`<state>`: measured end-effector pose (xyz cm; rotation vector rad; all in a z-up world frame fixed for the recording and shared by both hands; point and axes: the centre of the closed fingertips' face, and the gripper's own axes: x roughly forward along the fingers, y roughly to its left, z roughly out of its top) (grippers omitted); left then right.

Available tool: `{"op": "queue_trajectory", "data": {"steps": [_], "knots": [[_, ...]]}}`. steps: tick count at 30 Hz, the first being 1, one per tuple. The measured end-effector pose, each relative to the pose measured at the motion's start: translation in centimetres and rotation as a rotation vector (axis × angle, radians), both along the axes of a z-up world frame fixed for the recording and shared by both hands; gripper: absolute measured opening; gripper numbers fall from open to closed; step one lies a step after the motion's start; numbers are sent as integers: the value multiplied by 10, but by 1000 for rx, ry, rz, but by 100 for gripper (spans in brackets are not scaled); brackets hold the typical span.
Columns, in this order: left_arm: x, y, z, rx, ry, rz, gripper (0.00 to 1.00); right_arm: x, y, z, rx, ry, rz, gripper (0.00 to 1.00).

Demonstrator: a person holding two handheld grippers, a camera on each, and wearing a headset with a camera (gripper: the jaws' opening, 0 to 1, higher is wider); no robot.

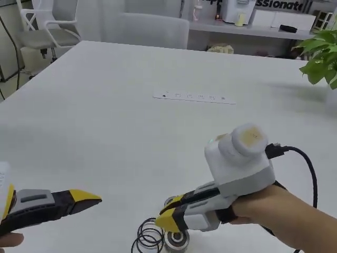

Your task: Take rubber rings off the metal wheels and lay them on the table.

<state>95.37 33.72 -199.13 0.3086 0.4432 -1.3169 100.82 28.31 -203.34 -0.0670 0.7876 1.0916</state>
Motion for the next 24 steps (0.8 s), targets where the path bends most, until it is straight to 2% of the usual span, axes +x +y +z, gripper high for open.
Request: {"op": "queue_trajectory", "data": {"steps": [5,10,13,14,18,21,24], "knots": [[0,-1,2,-14,4,-1,76,6,-4,15,22,-39,-23,15],[-1,-3,3,-27,12,-3,75,9,-8,23,29,-64,-37,21],[0,-3,4,-36,15,-2,75,11,-11,28,23,-103,-39,24],[0,-4,6,-53,23,1,75,11,-12,29,18,-116,-34,26],[2,-4,10,-84,29,17,75,10,-16,39,20,-178,-29,36],[4,-4,12,-93,27,29,75,10,-22,45,29,-199,-42,45],[7,-2,13,-98,21,45,76,8,-30,48,33,-215,-56,49]]}}
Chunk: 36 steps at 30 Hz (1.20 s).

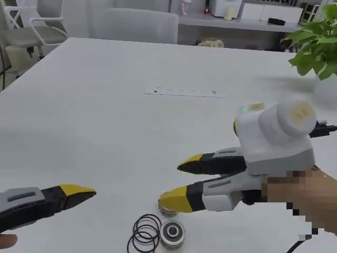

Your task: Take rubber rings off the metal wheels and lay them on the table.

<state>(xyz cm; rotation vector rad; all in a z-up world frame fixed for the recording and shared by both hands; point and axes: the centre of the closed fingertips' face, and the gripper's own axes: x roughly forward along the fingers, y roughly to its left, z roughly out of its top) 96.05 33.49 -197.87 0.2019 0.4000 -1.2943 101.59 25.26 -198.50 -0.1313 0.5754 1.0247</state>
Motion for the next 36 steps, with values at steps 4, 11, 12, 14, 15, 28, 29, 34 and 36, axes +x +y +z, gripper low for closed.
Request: {"op": "queue_trajectory", "data": {"steps": [4,11,12,14,15,28,29,34,36], "knots": [[1,1,1,-12,13,14,78,-2,-11,2,6,-21,-24,58],[3,1,0,-10,10,24,77,-10,-30,1,22,-23,-53,74],[3,2,1,-10,8,25,77,-11,-33,0,16,-23,-56,75],[4,2,1,-12,8,28,77,-15,-40,-6,-5,-12,-67,76],[4,2,1,-12,8,31,77,-16,-42,-7,-10,-8,-71,77],[4,3,-4,13,13,29,78,-38,-61,-33,-59,63,-90,78],[4,3,-5,15,13,28,78,-40,-62,-36,-68,70,-88,78],[3,3,-7,29,10,26,78,-43,-68,-42,-91,88,-100,77],[3,3,-7,30,13,26,78,-44,-70,-44,-94,94,-108,77]]}}
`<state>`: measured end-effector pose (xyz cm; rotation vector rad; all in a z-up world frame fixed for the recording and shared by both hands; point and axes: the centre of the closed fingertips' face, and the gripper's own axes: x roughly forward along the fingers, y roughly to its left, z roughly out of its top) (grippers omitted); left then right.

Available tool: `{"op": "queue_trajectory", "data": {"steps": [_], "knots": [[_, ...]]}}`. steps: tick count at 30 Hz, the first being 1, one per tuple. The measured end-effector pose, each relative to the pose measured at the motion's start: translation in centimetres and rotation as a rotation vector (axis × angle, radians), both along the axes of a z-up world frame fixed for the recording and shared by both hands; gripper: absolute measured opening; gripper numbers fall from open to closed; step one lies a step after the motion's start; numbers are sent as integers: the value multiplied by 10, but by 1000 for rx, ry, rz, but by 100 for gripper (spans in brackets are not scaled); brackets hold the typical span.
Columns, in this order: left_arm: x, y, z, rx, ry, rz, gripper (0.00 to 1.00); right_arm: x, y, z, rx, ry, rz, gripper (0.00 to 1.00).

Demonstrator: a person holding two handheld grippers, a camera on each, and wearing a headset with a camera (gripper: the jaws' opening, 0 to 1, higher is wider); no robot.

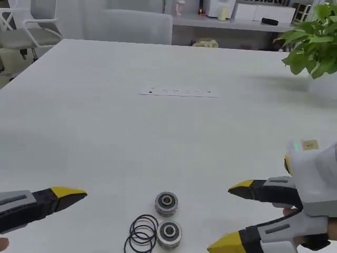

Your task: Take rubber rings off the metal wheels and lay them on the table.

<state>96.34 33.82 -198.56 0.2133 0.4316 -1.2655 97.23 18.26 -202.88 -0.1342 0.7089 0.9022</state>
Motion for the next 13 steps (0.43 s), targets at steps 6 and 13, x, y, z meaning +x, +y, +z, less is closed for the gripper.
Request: {"op": "queue_trajectory", "data": {"steps": [6,13], "knots": [[-1,0,-1,9,2,-5,78,-4,-4,-6,-20,24,-5,76],[-2,0,-1,9,2,-8,78,-8,-7,-13,-49,48,-2,76]]}}
